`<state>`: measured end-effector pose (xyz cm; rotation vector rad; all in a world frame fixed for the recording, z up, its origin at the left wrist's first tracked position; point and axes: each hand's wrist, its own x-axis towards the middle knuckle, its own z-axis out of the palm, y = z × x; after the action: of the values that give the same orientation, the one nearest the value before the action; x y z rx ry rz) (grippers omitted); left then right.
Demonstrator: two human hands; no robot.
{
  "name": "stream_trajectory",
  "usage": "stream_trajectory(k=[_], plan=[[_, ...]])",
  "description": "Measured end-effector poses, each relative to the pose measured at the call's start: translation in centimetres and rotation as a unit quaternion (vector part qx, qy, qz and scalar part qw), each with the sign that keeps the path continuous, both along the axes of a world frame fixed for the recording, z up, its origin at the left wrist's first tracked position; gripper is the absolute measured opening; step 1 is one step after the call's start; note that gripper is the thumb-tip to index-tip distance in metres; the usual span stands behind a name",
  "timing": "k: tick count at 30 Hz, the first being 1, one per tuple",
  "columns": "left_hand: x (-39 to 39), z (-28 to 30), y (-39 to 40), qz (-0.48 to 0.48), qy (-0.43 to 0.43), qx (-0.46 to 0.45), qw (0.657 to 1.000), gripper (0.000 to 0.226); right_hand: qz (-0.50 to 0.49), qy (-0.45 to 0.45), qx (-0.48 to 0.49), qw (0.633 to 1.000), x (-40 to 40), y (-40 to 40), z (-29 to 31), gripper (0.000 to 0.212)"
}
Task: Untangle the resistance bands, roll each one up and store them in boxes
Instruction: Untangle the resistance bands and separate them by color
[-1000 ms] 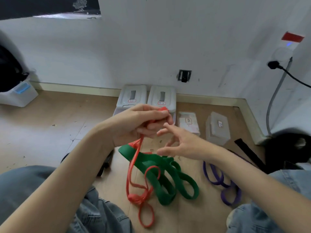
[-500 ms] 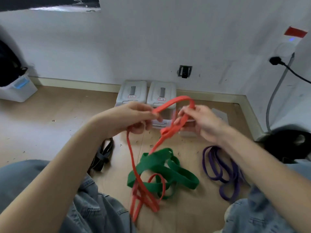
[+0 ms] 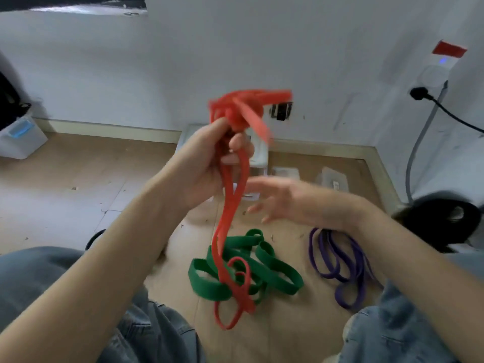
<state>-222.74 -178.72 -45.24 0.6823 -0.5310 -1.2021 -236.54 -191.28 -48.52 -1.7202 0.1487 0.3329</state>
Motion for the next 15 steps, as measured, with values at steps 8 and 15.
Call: stream_trajectory(k=[8,15], plan=[[-1.2,-6.4,1.4,-0.188,-0.167,0.156,0.955,0.058,-0.225,-0.179,0.173,0.942,1.1,1.1,1.7,0.022],[0.1,-9.1,2.0,-0.198,-0.513,0.335,0.765,0.027,-0.470,-0.187,0.318,0.802,0.2,-3.9,2.3,0.027]])
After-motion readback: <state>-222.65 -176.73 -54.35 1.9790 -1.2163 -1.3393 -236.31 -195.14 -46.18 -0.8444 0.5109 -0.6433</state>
